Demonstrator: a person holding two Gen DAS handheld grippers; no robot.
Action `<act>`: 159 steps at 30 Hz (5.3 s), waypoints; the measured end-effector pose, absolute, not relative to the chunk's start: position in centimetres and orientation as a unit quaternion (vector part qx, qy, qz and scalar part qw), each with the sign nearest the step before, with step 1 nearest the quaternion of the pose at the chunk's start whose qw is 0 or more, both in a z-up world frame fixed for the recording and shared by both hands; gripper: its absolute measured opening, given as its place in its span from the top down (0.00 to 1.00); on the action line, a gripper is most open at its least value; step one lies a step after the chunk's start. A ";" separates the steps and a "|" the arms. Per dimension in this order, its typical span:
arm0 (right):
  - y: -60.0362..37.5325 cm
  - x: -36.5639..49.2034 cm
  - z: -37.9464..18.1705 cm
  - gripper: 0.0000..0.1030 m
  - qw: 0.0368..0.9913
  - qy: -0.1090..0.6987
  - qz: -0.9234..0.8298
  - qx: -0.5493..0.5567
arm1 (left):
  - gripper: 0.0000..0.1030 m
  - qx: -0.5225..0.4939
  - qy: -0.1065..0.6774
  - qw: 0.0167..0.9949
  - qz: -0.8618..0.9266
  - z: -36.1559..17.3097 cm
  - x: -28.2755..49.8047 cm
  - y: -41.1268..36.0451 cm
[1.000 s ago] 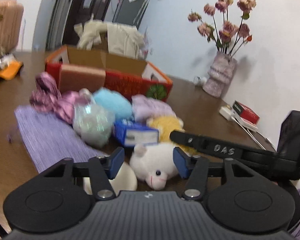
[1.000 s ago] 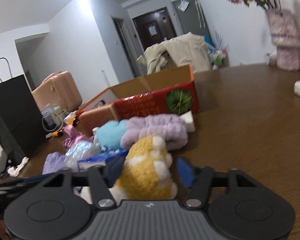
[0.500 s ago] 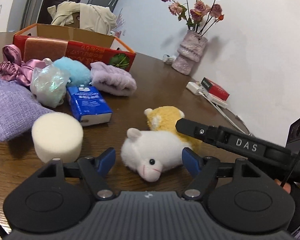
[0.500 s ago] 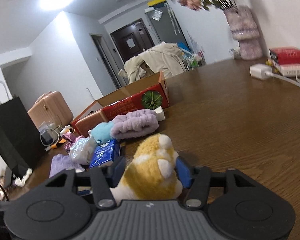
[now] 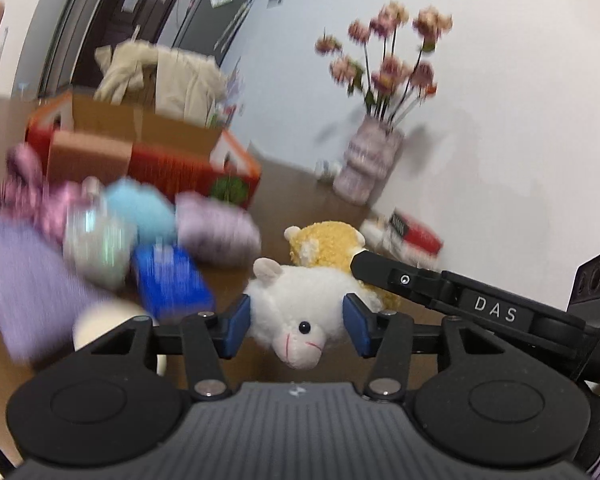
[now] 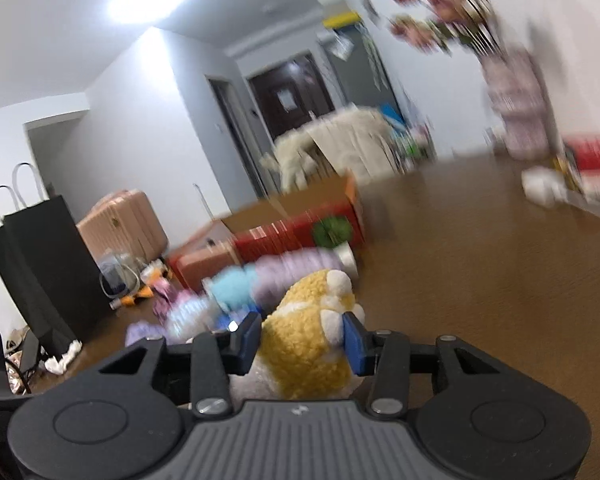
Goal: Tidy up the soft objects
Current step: 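Carry the plush sheep with the left gripper into the cardboard box and release, then move the left gripper back to the pile and close on the purple burlap pouch, then lift the purple pouch with the left gripper and drop it into the box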
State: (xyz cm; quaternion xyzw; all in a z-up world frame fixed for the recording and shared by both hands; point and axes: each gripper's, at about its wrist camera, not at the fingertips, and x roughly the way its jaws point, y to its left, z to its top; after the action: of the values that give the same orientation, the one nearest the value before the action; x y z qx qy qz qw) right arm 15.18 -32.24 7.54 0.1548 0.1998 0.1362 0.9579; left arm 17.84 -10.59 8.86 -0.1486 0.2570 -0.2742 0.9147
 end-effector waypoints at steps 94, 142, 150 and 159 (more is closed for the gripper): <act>-16.5 16.6 2.3 0.48 0.953 0.251 0.168 0.006 | 0.67 -0.179 0.338 0.914 -0.137 1.4 28.0 10.7; -20.1 37.5 12.8 0.83 0.934 0.207 0.277 0.095 | 0.90 -0.061 0.205 0.966 -0.145 12.4 37.8 2.9; -16.6 49.1 6.8 0.82 0.906 0.316 0.266 0.090 | 0.86 -0.029 0.287 0.951 -0.112 8.6 45.7 3.3; -16.5 49.9 5.8 0.50 0.893 0.344 0.277 0.091 | 0.23 -0.010 0.249 0.964 -0.095 8.7 44.1 3.6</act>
State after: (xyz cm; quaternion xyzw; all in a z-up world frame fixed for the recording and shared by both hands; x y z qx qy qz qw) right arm 49.94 -16.47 5.79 0.0906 0.3441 0.2767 0.8926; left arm 44.14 3.55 8.75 -0.0096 0.2489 -0.0955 0.9638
